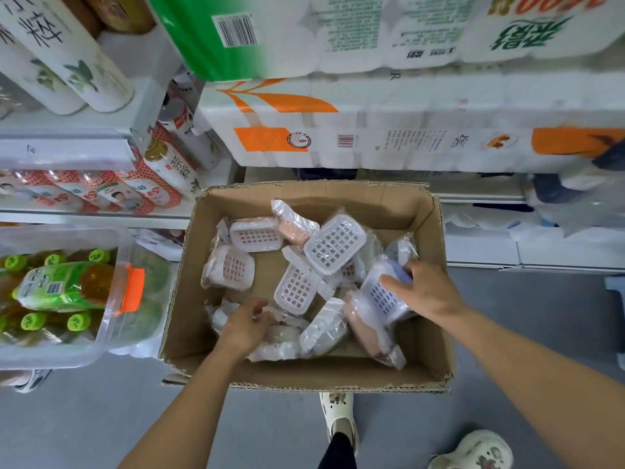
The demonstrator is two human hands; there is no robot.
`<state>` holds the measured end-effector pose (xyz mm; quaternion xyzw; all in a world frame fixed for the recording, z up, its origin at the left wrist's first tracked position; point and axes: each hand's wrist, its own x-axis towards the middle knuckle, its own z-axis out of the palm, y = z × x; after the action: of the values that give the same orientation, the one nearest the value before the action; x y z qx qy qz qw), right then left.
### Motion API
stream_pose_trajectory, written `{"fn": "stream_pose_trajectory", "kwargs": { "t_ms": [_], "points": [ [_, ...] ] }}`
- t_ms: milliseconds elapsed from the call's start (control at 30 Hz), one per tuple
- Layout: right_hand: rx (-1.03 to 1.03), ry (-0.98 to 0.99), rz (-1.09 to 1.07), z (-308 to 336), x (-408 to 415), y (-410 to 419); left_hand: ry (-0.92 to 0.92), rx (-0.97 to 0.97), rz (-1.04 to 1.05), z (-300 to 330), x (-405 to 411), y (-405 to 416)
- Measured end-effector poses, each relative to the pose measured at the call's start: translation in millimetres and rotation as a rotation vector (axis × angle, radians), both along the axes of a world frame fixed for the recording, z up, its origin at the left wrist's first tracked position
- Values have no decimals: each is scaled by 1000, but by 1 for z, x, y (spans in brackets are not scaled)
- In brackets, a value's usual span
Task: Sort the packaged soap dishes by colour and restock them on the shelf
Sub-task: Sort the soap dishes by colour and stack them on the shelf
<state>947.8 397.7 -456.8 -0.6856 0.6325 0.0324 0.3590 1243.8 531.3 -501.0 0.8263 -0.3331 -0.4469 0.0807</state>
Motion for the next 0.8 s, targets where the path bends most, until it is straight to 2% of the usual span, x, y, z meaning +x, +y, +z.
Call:
{"fn": "stream_pose_trajectory", "kwargs": {
  "t_ms": [100, 200, 333, 400, 467, 567, 633, 700, 800],
  "points": [
    [15, -136, -106, -1, -5, 1, 21, 15, -10, 7, -12, -1],
    [-32, -220, -183, 4, -9, 7, -10, -112, -111, 21, -33, 2],
    [-146, -438, -319, 19, 1, 20, 212, -322, 94, 54, -65, -15],
    [-171, -457, -213, 25, 13, 29, 453, -316, 308, 70, -80, -28],
    [-224, -376, 29, 29, 27, 43, 726, -214, 494, 80, -87, -40],
    [-407, -359, 407, 22, 46, 61, 926, -154, 604, 80, -82, -46],
    [-394, -370, 508, 12, 50, 66, 857, -157, 709, 73, -78, -43],
    [-329, -354, 549, 6, 51, 66, 684, -170, 723, 61, -69, -37],
    [-223, -315, 418, 5, 48, 57, 566, -202, 730, 50, -51, -26]
  ]
}}
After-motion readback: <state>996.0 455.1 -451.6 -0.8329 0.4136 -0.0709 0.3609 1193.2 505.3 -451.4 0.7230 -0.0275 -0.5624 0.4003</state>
